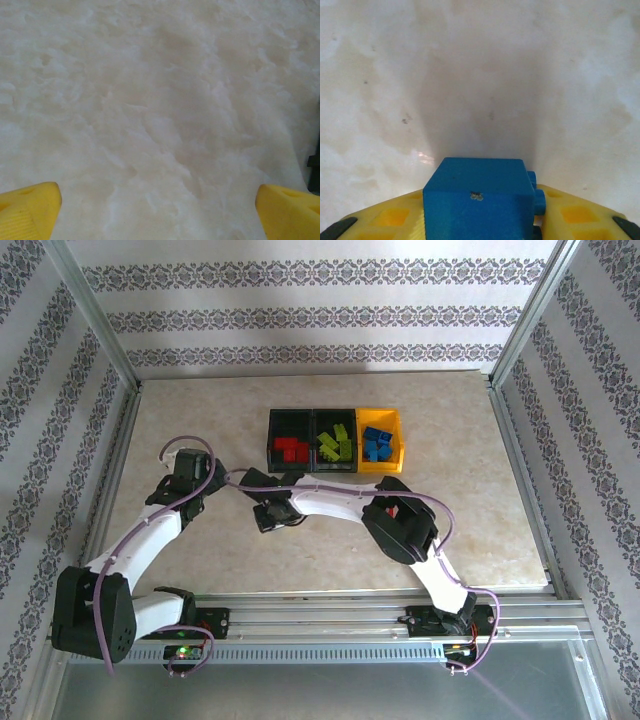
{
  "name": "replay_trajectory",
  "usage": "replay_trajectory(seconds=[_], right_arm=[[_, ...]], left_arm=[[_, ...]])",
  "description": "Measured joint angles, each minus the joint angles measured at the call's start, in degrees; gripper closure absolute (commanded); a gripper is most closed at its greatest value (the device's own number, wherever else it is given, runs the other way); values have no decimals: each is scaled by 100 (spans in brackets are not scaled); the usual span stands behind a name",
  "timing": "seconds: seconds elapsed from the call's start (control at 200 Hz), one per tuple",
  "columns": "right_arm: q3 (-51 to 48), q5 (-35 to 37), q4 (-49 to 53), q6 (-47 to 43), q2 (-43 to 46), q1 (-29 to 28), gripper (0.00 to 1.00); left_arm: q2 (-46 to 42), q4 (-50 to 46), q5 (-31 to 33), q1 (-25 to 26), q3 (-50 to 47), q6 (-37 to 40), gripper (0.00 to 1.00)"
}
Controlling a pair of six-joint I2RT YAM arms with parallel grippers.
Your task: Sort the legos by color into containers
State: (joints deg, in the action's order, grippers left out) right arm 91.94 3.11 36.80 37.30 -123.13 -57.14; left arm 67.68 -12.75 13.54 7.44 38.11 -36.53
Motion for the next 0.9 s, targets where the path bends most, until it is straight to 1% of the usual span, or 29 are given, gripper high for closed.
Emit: replay_trajectory(seconds=[0.125, 0.3, 0.555, 0.71, 0.904], right_arm=[[-402, 216, 33, 7, 385, 284, 63], [-920, 575, 35, 4, 1172, 758, 63], [-1386, 1034, 26, -92, 2194, 1633, 63], [-1473, 1145, -50, -251, 2452, 2269, 62], [-1438, 1150, -186, -505, 2441, 2973, 62]], left_arm=[[0, 0, -26, -2, 0, 0, 0], [-2, 0, -111, -7, 0, 2, 0], [-98, 0, -155, -7, 0, 7, 0], [-227, -4, -219, -7, 0, 35, 0], [-369, -7, -282, -7, 0, 74, 0]])
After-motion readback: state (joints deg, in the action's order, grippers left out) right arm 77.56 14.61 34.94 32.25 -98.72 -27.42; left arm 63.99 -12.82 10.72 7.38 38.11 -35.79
